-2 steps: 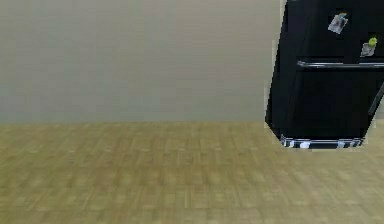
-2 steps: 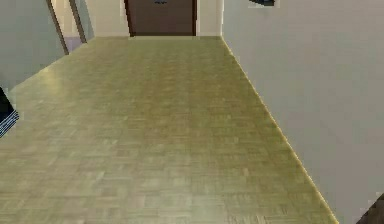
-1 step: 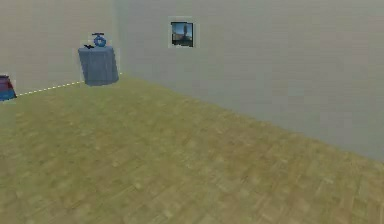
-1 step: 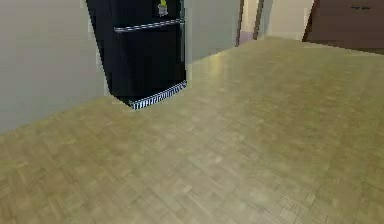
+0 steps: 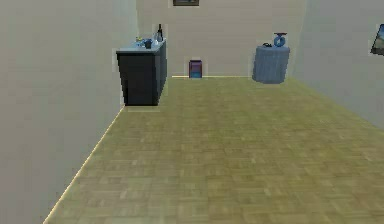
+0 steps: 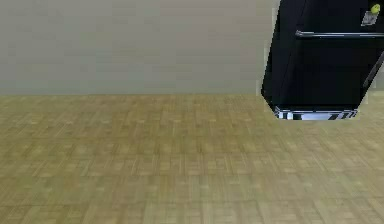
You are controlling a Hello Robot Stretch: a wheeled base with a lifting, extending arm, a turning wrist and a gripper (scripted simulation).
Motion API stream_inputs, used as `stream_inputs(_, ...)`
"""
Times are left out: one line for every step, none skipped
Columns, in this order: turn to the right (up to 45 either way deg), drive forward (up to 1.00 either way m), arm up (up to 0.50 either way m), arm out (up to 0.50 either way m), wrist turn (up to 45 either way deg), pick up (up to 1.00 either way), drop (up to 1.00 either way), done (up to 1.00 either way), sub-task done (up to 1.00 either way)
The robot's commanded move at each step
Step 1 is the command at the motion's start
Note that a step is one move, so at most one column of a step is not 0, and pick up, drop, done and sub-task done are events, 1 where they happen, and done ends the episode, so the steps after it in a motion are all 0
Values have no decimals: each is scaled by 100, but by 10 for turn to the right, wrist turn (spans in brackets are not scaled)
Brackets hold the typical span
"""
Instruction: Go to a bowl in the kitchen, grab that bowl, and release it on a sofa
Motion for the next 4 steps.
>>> stream_inputs(0,100,0,0,0,0,0,0,0)
stream_inputs(0,100,0,0,0,0,0,0,0)
stream_inputs(0,100,0,0,0,0,0,0,0)
stream_inputs(-60,0,0,0,0,0,0,0,0)
